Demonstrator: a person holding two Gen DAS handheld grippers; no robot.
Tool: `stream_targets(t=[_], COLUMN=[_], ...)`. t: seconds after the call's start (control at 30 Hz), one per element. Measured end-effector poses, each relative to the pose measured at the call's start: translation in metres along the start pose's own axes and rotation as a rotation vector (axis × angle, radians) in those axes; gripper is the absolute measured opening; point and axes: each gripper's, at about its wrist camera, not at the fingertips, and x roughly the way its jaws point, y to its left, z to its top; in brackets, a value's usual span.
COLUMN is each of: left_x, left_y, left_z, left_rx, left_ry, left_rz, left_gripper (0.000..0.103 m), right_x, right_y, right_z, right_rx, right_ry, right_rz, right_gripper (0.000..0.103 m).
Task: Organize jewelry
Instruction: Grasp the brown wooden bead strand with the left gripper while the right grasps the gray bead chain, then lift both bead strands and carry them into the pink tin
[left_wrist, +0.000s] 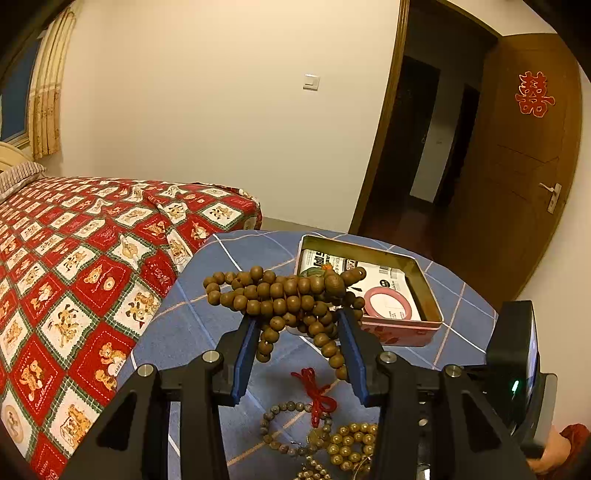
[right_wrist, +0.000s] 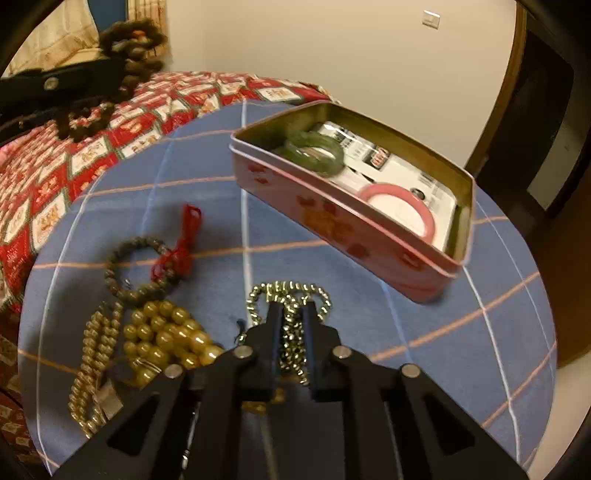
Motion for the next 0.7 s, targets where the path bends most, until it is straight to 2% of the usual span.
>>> stream_targets(t=[0.1, 0.23, 0.7], left_x=[-0.001, -0.001, 0.007], left_y=[0.000, 0.000, -0.011], left_z=[-0.001, -0.001, -0.004], left_rx=[-0.010, -0.008, -0.001], left_ry=[0.001, 0.003, 0.019], left_rz=[-0.009, -0.010, -0.048], left_gripper=[0.044, 0.044, 0.044], right_x=[-0.005, -0.026, -0.082], right_y=[-0.017, -0.032, -0.057], right_z=[0.000, 0.004, 0.031], right_rx=[0.098, 0.190, 0.234], right_ry=[-0.012, -0.078, -0.254], right_rz=[0.070, 0.120, 0.150], right_gripper=[0.008, 0.008, 0.008])
